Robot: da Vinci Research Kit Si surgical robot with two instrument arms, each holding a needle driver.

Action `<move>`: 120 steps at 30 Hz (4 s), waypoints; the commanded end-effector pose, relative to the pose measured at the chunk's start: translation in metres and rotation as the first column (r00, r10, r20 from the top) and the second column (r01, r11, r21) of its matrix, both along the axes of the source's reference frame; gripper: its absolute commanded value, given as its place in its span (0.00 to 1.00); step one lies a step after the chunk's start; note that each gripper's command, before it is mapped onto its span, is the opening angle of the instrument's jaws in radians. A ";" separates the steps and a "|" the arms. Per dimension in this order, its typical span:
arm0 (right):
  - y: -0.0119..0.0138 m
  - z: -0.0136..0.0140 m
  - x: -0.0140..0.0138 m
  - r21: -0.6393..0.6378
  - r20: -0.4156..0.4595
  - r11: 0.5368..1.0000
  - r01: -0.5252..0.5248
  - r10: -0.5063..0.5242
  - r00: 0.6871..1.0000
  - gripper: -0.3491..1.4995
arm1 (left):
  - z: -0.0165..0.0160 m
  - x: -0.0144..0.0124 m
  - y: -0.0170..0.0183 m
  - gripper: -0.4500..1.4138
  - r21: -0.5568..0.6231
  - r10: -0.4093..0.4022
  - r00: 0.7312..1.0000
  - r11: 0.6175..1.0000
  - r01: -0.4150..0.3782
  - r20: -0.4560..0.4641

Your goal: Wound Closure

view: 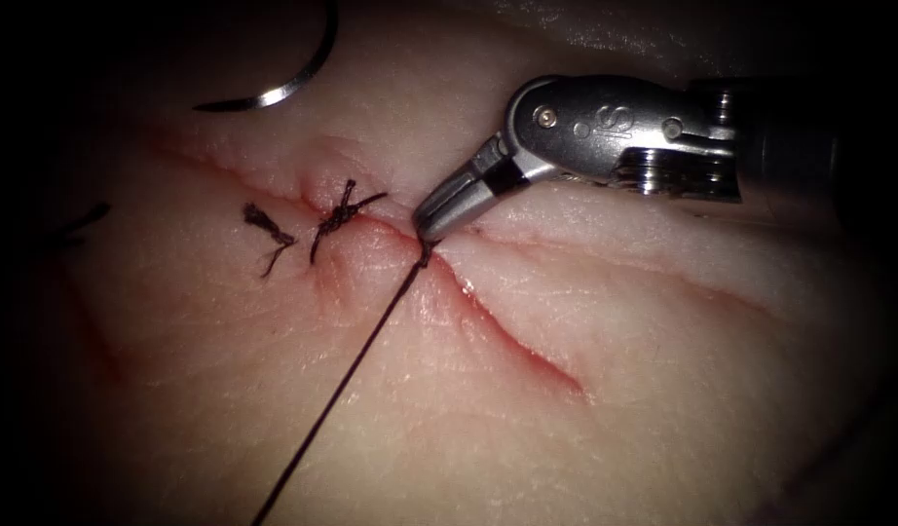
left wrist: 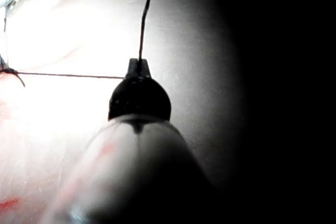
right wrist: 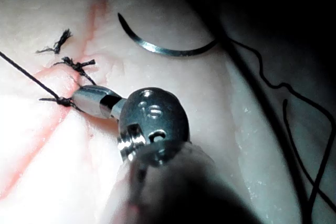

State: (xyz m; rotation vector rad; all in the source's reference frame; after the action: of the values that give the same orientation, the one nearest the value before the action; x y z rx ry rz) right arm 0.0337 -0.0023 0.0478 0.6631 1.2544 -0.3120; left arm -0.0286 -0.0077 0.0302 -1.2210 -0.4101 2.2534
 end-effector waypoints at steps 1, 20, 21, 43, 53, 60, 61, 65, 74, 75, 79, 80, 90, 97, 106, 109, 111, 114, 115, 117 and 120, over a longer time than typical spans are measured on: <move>0.0004 0.0007 0.0007 -0.005 0.001 1.000 -0.002 0.002 1.000 0.00 | 0.0002 -0.0004 -0.0006 0.00 0.002 0.001 1.000 1.000 -0.001 0.001; 0.0014 0.0017 0.0005 -0.027 0.050 0.993 -0.117 0.118 0.992 0.00 | -0.0022 -0.0008 -0.0039 0.00 -0.010 0.027 0.999 1.000 -0.027 0.021; 0.0014 0.0017 0.0005 -0.028 0.052 0.992 -0.121 0.122 0.991 0.00 | -0.0020 -0.0009 -0.0041 0.00 -0.006 0.028 0.999 1.000 -0.028 0.024; 0.0013 -0.0036 -0.0003 0.092 0.120 0.906 -0.414 0.402 0.908 0.88 | -0.0011 -0.0013 0.0077 0.00 -0.052 -0.001 1.000 0.999 0.002 0.009; 0.0005 -0.0055 -0.0012 0.052 0.198 0.743 -0.667 0.647 0.736 0.88 | 0.0007 -0.0037 0.0171 0.00 -0.025 0.004 0.997 1.000 -0.002 0.074; -0.0025 -0.0060 0.0004 0.027 0.216 0.612 -0.790 0.768 0.602 0.42 | 0.0031 -0.0053 0.0216 0.00 -0.008 0.034 0.993 0.999 -0.033 0.116; -0.0027 -0.0061 0.0008 0.034 0.213 0.608 -0.793 0.771 0.600 0.38 | 0.0034 -0.0056 0.0221 0.00 -0.011 0.042 0.992 0.999 -0.041 0.122; -0.0041 -0.0064 0.0026 0.057 0.204 0.613 -0.788 0.766 0.610 0.16 | 0.0048 -0.0065 0.0236 0.00 0.014 0.041 0.987 0.999 -0.044 0.156; -0.0062 -0.0057 0.0063 0.045 0.177 0.633 -0.773 0.756 0.630 0.00 | 0.0080 -0.0078 0.0253 0.00 0.068 0.013 0.983 0.997 -0.026 0.183; -0.0060 -0.0057 0.0066 0.044 0.163 0.636 -0.771 0.756 0.633 0.00 | 0.0084 -0.0079 0.0255 0.00 0.072 0.000 0.985 0.997 -0.013 0.175; -0.0054 -0.0059 0.0072 0.076 0.126 0.628 -0.774 0.764 0.633 0.00 | 0.0097 -0.0077 0.0262 0.00 0.074 -0.029 0.988 0.997 0.018 0.153; -0.0054 -0.0059 0.0072 0.083 0.111 0.634 -0.769 0.761 0.639 0.00 | 0.0100 -0.0076 0.0262 0.00 0.071 -0.029 0.988 0.997 0.018 0.153; -0.0058 -0.0075 0.0077 0.229 -0.080 0.699 -0.677 0.707 0.703 0.00 | 0.0141 -0.0073 0.0255 0.00 0.052 -0.052 0.989 0.998 0.046 0.135; -0.0063 -0.0092 0.0080 0.319 -0.170 0.728 -0.607 0.674 0.719 0.00 | 0.0165 -0.0066 0.0247 0.00 0.039 -0.050 0.989 0.998 0.045 0.136; -0.0072 -0.0096 0.0062 0.387 -0.156 0.637 -0.667 0.758 0.634 0.00 | 0.0179 -0.0036 0.0234 0.00 0.012 -0.048 0.985 0.999 0.047 0.165; -0.0070 -0.0096 0.0053 0.397 -0.129 0.594 -0.700 0.791 0.598 0.00 | 0.0184 -0.0026 0.0226 0.00 0.005 -0.051 0.983 0.999 0.051 0.175; -0.0068 -0.0096 0.0046 0.412 -0.106 0.557 -0.721 0.815 0.569 0.00 | 0.0188 -0.0020 0.0220 0.00 -0.001 -0.063 0.981 0.998 0.064 0.185; -0.0064 -0.0094 0.0039 0.416 -0.093 0.514 -0.750 0.844 0.527 0.00 | 0.0192 -0.0015 0.0211 0.00 -0.011 -0.067 0.979 0.997 0.070 0.190; -0.0062 -0.0094 0.0038 0.418 -0.085 0.497 -0.761 0.855 0.511 0.00 | 0.0193 -0.0015 0.0208 0.00 -0.015 -0.071 0.978 0.997 0.075 0.194; -0.0060 -0.0092 0.0035 0.425 -0.065 0.467 -0.775 0.870 0.489 0.00 | 0.0193 -0.0015 0.0203 0.00 -0.013 -0.097 0.970 0.995 0.102 0.221; -0.0057 -0.0091 0.0030 0.422 -0.025 0.411 -0.808 0.896 0.443 0.00 | 0.0190 -0.0019 0.0197 0.00 -0.018 -0.118 0.963 0.992 0.126 0.241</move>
State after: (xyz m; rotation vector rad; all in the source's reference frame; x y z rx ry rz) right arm 0.0359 -0.0081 0.0384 0.1612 1.7549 0.7899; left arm -0.0301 0.0120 0.0485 -1.5013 -0.3740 2.0218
